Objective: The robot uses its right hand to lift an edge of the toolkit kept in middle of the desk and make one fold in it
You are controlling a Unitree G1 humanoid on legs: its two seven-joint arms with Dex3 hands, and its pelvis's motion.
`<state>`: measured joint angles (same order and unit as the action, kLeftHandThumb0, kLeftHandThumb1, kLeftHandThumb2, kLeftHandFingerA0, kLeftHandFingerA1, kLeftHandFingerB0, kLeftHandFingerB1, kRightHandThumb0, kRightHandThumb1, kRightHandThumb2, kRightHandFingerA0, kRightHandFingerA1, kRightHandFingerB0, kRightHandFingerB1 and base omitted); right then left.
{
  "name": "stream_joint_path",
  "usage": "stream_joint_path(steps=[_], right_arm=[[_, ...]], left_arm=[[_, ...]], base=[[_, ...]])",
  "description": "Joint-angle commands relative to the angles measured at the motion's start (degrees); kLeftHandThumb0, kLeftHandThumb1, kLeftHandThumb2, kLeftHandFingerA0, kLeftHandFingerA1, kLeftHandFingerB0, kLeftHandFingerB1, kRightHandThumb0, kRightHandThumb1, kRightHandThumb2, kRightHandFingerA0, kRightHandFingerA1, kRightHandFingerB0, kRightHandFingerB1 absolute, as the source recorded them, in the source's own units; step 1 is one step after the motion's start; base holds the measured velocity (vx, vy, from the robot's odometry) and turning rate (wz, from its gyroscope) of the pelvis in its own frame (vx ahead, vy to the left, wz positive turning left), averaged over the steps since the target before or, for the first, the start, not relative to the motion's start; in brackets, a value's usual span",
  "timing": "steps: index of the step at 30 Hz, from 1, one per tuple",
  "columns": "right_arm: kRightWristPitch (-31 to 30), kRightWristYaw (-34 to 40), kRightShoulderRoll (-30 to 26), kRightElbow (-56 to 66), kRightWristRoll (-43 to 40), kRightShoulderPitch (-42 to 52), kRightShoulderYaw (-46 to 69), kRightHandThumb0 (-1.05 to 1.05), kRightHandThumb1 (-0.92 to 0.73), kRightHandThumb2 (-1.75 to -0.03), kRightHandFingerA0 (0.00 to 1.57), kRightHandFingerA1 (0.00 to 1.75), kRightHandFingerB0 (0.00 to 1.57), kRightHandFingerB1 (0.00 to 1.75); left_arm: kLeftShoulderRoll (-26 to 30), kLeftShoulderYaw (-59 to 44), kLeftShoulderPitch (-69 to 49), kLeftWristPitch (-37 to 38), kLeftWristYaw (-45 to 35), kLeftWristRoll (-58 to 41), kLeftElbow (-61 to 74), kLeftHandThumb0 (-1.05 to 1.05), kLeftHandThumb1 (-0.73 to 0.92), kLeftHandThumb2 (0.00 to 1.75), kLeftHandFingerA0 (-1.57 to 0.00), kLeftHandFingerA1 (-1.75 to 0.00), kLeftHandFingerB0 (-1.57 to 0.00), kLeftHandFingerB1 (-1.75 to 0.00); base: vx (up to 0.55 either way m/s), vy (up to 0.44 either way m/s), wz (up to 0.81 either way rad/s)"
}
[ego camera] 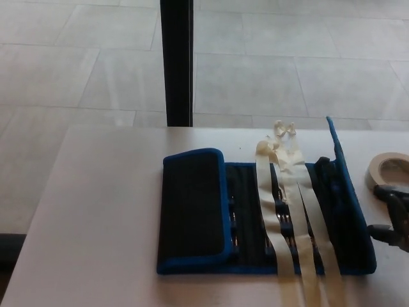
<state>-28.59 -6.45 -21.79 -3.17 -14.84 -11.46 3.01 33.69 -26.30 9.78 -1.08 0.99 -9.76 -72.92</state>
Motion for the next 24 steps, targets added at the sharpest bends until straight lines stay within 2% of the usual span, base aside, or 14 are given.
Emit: stream_joint_path(steps=[1,2,4,5,8,9,10,16,18,21,22,23,24], right_arm=[[20.5,-0.2,-12.3,5.3,27.8,2.3,-17.7,-0.61,-0.74,-0.61,0.27,0.4,0.27,0.33],[23.3,0.4,-12.4,4.7,29.7,1.6,-19.7,-0.58,-0.72,-0.61,0.19,0.44,0.23,0.37],[24.6,0.9,-12.7,4.5,30.4,1.4,-20.7,-0.58,-0.72,-0.61,0.19,0.44,0.23,0.37],[23.0,5.1,-15.3,4.7,39.7,-0.2,-25.6,-0.67,-0.75,-0.63,0.28,0.44,0.27,0.36],[23.1,8.8,-16.5,1.8,45.7,-1.9,-29.8,-0.64,-0.71,-0.6,0.33,0.42,0.3,0.37],[23.0,10.1,-17.1,-0.2,48.5,-3.0,-32.1,-0.61,-0.54,-0.95,0.3,0.56,0.18,0.49],[21.5,9.9,-17.6,-2.3,51.2,-4.5,-34.9,-0.59,-0.71,-0.61,0.31,0.42,0.3,0.37],[17.3,8.2,-17.4,-3.2,55.8,-8.7,-40.9,-0.58,-0.72,-0.61,0.28,0.45,0.28,0.38],[16.6,8.1,-17.1,-1.4,57.5,-10.1,-42.2,-0.54,-0.72,-0.61,0.27,0.46,0.29,0.38],[15.5,6.7,-16.9,1.7,59.6,-11.9,-43.6,-0.5,-0.75,-0.62,0.26,0.46,0.29,0.36],[15.8,6.9,-16.5,3.8,61.4,-12.8,-44.1,-0.51,-0.53,-0.94,0.26,0.56,0.21,0.5],[16.2,7.7,-16.5,4.5,61.9,-13.0,-44.3,-0.45,-0.74,-0.62,0.35,0.43,0.33,0.38],[16.8,8.8,-16.3,5.0,62.5,-13.2,-44.4,-0.45,-0.74,-0.62,0.35,0.43,0.33,0.38]], left_arm=[[1.2,1.0,-0.1,-1.0,0.2,0.7,-0.4,-0.54,0.59,0.56,-0.7,-0.78,-0.5,-0.56],[1.1,1.2,-0.1,-1.0,0.4,0.8,-0.4,-0.53,0.59,0.58,-0.69,-0.75,-0.53,-0.57],[1.1,1.4,0.0,-1.1,0.4,1.0,-0.4,-0.53,0.59,0.58,-0.69,-0.75,-0.53,-0.57],[1.2,1.6,0.1,-1.2,0.4,1.1,-0.3,-0.53,0.6,0.57,-0.67,-0.73,-0.52,-0.57],[1.6,2.1,0.0,-1.3,0.5,1.6,-0.2,-0.55,0.6,0.58,-0.7,-0.75,-0.54,-0.59],[1.8,2.1,0.0,-1.3,0.3,1.5,-0.1,-0.54,0.6,0.58,-0.7,-0.79,-0.52,-0.61],[1.9,2.4,0.0,-1.3,0.2,1.8,-0.1,-0.54,0.6,0.58,-0.71,-0.79,-0.52,-0.59],[2.3,3.3,0.2,-1.3,0.1,2.4,0.0,-0.55,0.61,0.58,-0.66,-0.72,-0.52,-0.57],[2.3,3.7,0.2,-0.7,-0.2,2.7,0.1,-0.54,0.61,0.58,-0.68,-0.79,-0.52,-0.57],[2.4,4.4,0.5,-0.6,0.0,3.2,0.1,-0.55,0.61,0.58,-0.69,-0.78,-0.54,-0.58],[2.6,4.4,0.6,-0.5,-0.3,3.2,0.0,-0.56,0.61,0.58,-0.69,-0.78,-0.54,-0.59],[2.7,4.4,0.8,-0.6,-0.4,3.1,0.0,-0.55,0.61,0.58,-0.68,-0.77,-0.53,-0.58],[2.8,4.4,0.9,-0.6,-0.6,3.0,0.0,-0.55,0.61,0.58,-0.68,-0.77,-0.53,-0.58]], base=[[0.0,0.0,0.0],[0.0,0.0,0.0],[0.0,0.0,0.0],[0.0,0.0,0.0],[0.0,0.0,0.0],[0.0,0.0,0.0],[0.0,0.0,0.0],[0.0,0.0,0.0],[0.0,0.0,0.0],[0.0,0.0,0.0],[0.0,0.0,0.0],[0.0,0.0,0.0],[0.0,0.0,0.0]])
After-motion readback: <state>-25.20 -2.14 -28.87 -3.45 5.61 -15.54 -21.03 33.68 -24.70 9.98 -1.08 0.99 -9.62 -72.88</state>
